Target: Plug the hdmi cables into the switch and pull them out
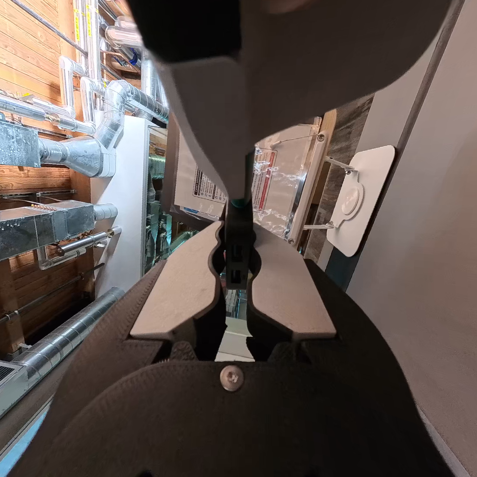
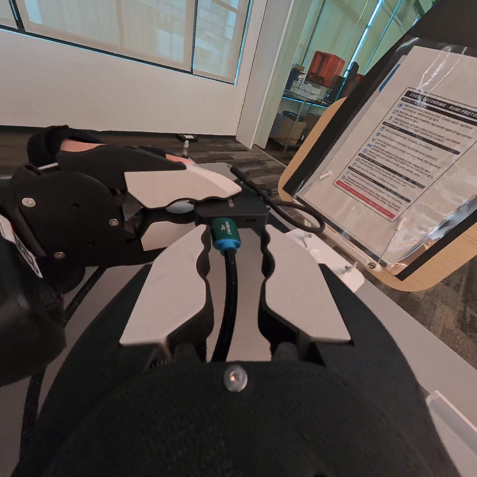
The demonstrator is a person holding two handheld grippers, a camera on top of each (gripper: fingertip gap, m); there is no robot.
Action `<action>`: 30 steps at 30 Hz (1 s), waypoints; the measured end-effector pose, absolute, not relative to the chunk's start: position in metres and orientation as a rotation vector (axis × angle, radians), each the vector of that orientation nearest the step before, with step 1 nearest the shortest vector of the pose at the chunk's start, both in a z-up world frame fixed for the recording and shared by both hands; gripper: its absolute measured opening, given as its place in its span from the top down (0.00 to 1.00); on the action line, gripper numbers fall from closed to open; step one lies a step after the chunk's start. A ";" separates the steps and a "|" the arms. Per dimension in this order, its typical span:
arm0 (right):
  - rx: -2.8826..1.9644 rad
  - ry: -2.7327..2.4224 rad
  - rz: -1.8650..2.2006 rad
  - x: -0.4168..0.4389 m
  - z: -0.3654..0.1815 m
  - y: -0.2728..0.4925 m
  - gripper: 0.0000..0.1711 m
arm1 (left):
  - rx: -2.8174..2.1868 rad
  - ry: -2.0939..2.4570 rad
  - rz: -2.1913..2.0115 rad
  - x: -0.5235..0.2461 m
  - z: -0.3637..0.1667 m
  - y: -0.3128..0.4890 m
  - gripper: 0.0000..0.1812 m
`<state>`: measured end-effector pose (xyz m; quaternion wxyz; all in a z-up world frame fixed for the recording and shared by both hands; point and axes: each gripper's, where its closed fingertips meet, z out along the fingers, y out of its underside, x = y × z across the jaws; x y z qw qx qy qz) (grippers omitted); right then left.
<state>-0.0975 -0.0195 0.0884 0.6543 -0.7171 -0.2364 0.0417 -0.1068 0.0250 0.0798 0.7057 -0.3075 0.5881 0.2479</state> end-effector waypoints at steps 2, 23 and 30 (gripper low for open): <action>-1.628 -0.535 0.121 -0.098 0.088 -0.019 0.79 | -0.682 1.305 0.551 -0.106 0.079 0.024 0.92; -1.701 -0.658 0.085 -0.100 0.071 -0.018 0.87 | -0.683 1.340 0.520 -0.101 0.071 0.025 0.91; -1.750 -0.646 0.079 -0.097 0.067 -0.019 0.87 | -0.691 1.374 0.478 -0.098 0.065 0.026 0.91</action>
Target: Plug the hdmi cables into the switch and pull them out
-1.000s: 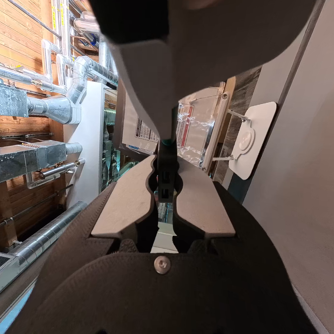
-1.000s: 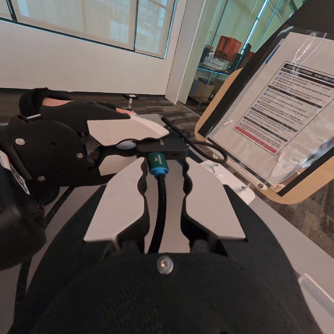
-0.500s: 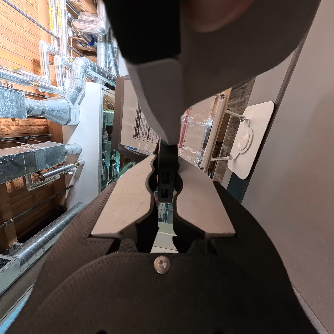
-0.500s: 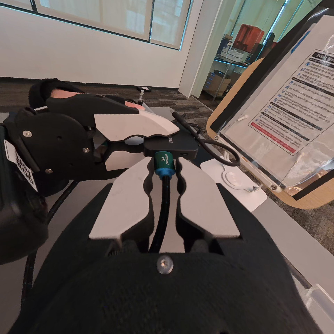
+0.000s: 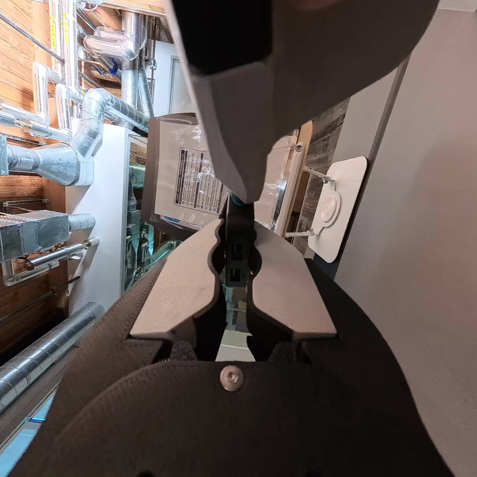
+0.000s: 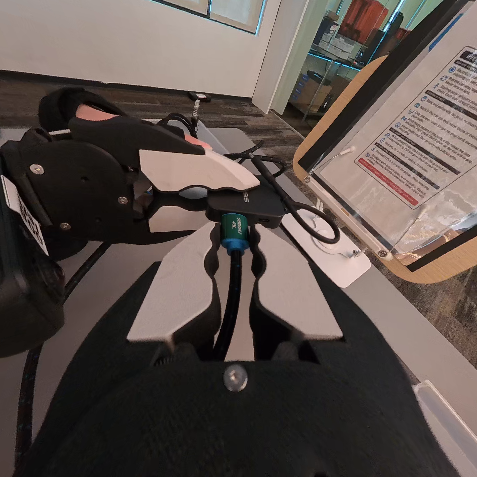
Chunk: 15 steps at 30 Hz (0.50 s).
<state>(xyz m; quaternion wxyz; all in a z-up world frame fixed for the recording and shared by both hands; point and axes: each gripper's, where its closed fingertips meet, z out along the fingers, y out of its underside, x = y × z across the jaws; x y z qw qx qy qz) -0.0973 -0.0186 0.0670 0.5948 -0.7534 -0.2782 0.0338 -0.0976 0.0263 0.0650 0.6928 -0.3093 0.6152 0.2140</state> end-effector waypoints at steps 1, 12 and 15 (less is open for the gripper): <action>-1.755 -0.641 0.080 -0.097 0.067 -0.019 0.87 | -0.700 1.378 0.471 -0.097 0.065 0.026 0.91; -1.789 -0.602 0.093 -0.091 0.072 -0.024 0.87 | -0.768 1.337 0.446 -0.093 0.067 0.021 0.91; -1.791 -0.609 0.077 -0.090 0.073 -0.025 0.87 | -0.798 1.335 0.421 -0.092 0.066 0.021 0.91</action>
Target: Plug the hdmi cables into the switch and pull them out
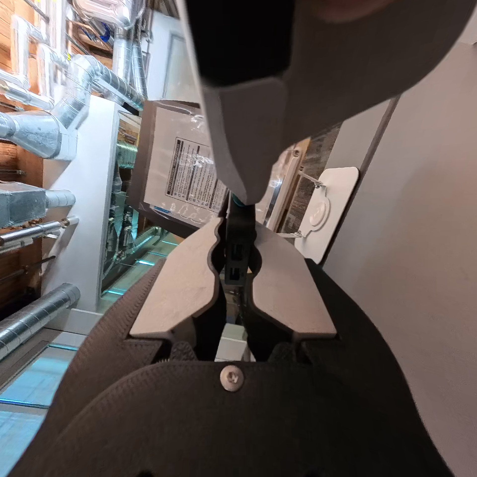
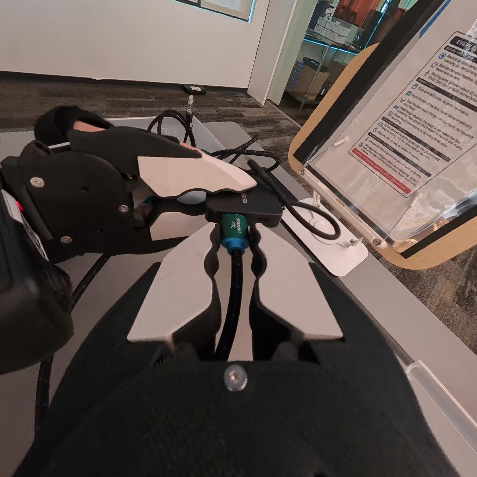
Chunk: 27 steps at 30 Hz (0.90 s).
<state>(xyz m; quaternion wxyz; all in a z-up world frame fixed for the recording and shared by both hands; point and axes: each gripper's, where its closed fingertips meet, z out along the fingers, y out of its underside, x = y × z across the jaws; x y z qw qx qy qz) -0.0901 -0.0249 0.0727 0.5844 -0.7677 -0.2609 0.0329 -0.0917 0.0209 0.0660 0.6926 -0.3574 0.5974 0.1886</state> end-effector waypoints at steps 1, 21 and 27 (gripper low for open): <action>-1.795 -0.610 0.072 -0.090 0.073 -0.025 0.87 | -0.818 1.334 0.419 -0.092 0.065 0.021 0.91; -1.808 -0.643 -0.049 -0.089 0.081 -0.034 0.87 | -0.834 1.303 0.415 -0.090 0.073 0.014 0.91; -1.803 -0.663 -0.025 -0.088 0.084 -0.039 0.87 | -0.808 1.300 0.395 -0.089 0.077 0.010 0.91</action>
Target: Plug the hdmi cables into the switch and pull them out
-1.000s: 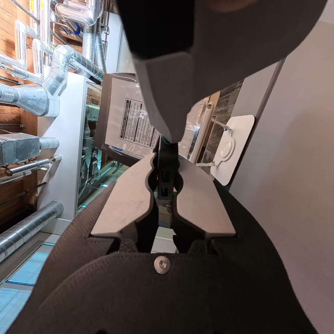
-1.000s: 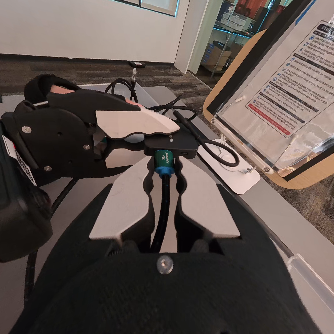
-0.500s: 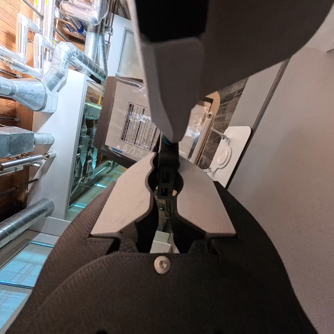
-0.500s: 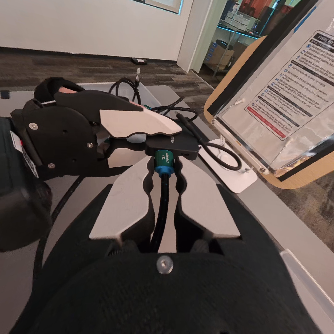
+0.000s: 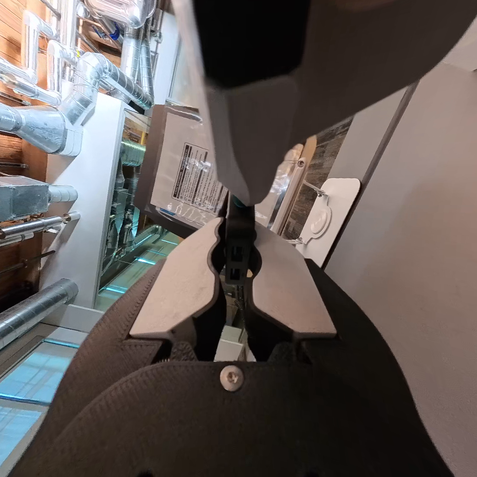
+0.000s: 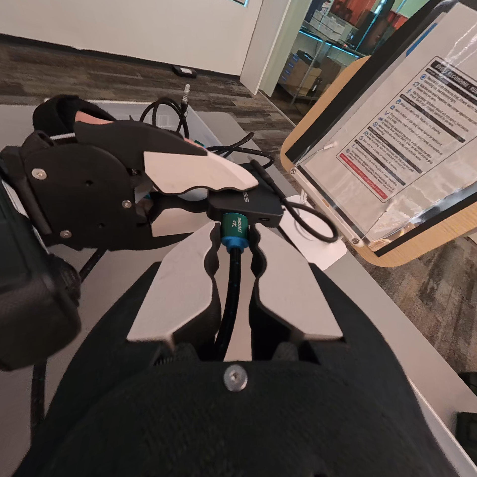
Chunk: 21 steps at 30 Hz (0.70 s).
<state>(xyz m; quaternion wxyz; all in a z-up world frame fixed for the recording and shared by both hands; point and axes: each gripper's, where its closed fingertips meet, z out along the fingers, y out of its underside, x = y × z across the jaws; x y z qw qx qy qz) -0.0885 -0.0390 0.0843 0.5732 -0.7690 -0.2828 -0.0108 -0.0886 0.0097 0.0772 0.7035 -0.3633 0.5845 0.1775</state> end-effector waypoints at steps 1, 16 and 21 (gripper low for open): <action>-1.801 -0.677 0.002 -0.088 0.084 -0.040 0.87 | -0.806 1.302 0.391 -0.089 0.078 0.009 0.91; -1.868 -0.663 -0.062 -0.085 0.076 -0.038 0.87 | -0.851 1.334 0.432 -0.086 0.067 0.013 0.91; -1.772 -0.565 -0.092 -0.055 0.115 -0.063 0.87 | -1.135 1.313 0.680 -0.143 0.053 0.083 0.91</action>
